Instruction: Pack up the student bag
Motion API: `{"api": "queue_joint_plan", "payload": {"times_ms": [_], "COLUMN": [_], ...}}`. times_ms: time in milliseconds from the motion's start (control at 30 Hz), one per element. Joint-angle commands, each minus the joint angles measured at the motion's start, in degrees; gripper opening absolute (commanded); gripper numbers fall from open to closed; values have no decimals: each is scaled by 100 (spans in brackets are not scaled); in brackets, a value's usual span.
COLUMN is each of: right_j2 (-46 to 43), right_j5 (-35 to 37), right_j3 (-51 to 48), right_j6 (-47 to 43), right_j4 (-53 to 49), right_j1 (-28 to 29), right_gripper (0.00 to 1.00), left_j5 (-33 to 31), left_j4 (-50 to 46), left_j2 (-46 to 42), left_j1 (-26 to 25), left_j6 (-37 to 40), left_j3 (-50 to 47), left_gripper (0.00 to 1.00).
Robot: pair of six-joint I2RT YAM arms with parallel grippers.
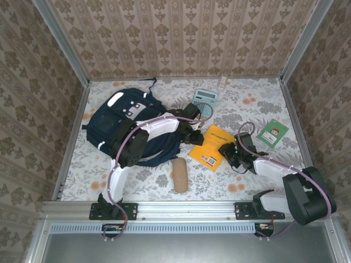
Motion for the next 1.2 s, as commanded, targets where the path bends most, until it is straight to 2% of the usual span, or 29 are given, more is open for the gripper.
{"api": "queue_joint_plan", "payload": {"times_ms": [0, 167, 400, 567, 633, 767, 867, 1033, 1100, 1167], "right_j2": [-87, 95, 201, 33, -26, 38, 140, 628, 755, 990], "right_j5": [-1346, -1681, -1690, -1674, -1718, -2216, -2661, -3254, -3379, -3458], "right_j3": [161, 188, 221, 417, 561, 811, 854, 1194, 1299, 1348], "right_j6": [232, 311, 256, -241, -546, -1076, -1277, -1648, -1657, -1666], "right_j4": [2148, 2513, 2451, 1563, 1007, 182, 53, -179, -215, -216], "right_j1": [130, 118, 65, -53, -150, -474, -722, -836, -837, -836], "right_gripper": [41, 43, 44, 44, 49, 51, 51, 43, 35, 20], "left_j5": [1142, 1471, 1386, 1295, 1267, 1223, 1216, 1023, 1004, 988], "left_j4": [432, 504, 224, 112, 84, 31, -30, -80, -93, -98], "left_j2": [-109, -103, -54, -61, -42, -15, 27, 47, 34, 9], "left_j1": [-171, -38, -23, -28, -28, -37, -54, -101, -107, -107], "left_j6": [-145, -158, 51, 157, 191, 243, 297, 360, 356, 355], "left_j3": [-132, -164, -5, -24, -27, -9, 6, 12, 17, 16], "left_gripper": [28, 27, 27, 27, 28, 28, 27, 28, 28, 28]}}
